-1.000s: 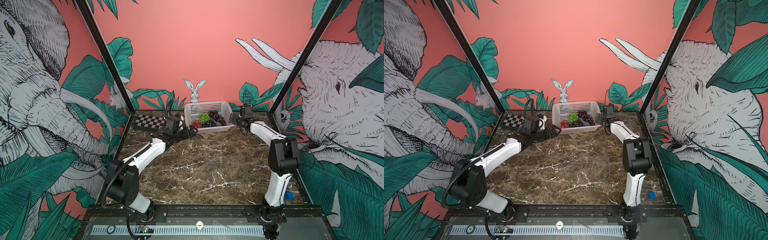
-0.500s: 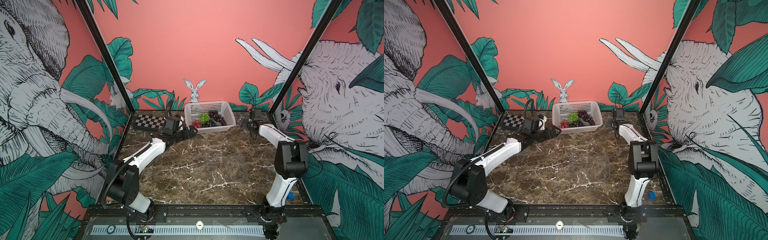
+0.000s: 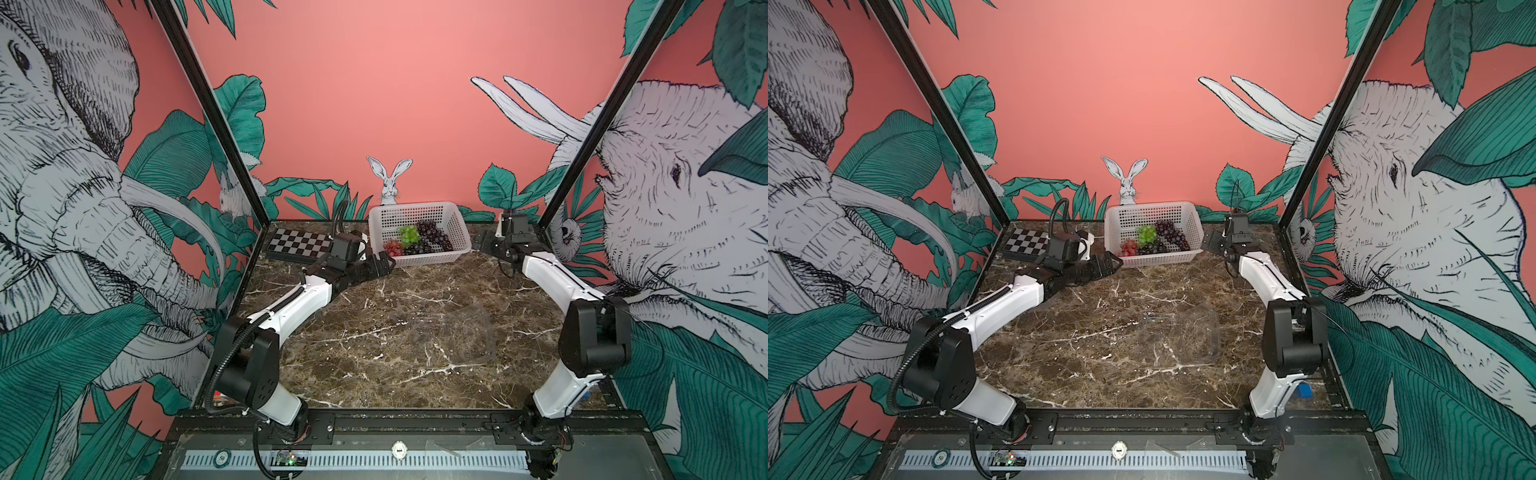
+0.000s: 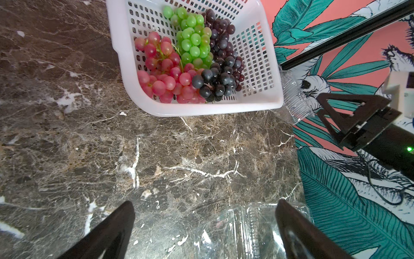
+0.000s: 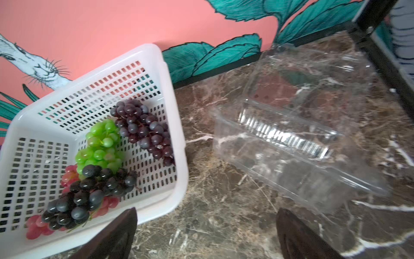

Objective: Pack grapes into containers
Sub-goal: Move the basket to the center of the board.

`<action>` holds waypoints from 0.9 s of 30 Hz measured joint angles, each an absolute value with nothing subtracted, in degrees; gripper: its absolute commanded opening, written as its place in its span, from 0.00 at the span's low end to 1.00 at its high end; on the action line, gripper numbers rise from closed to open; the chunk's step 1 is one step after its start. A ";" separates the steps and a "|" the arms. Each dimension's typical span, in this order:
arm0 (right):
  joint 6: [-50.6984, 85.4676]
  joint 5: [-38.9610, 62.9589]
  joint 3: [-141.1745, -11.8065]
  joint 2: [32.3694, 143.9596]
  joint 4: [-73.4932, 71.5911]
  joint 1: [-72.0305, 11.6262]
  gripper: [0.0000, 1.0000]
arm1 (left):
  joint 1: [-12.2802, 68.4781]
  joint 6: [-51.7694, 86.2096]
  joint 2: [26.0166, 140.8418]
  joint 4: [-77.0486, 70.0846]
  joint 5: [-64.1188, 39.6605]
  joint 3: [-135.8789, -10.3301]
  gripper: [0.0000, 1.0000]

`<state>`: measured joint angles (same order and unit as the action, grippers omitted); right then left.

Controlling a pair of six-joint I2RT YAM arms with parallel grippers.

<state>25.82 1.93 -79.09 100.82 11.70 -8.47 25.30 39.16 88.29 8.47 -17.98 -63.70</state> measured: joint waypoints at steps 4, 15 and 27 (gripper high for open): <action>26.85 2.02 -84.86 108.22 11.03 -10.70 0.81 | 25.30 39.11 88.33 8.49 -18.00 -63.70 0.99; 25.61 -1.10 -94.59 119.26 12.10 -12.08 0.58 | 23.53 38.30 88.27 8.97 -17.98 -63.70 0.99; 22.57 -0.84 -92.03 119.31 10.24 -12.60 0.27 | 22.35 38.33 89.27 8.91 -18.61 -63.72 1.00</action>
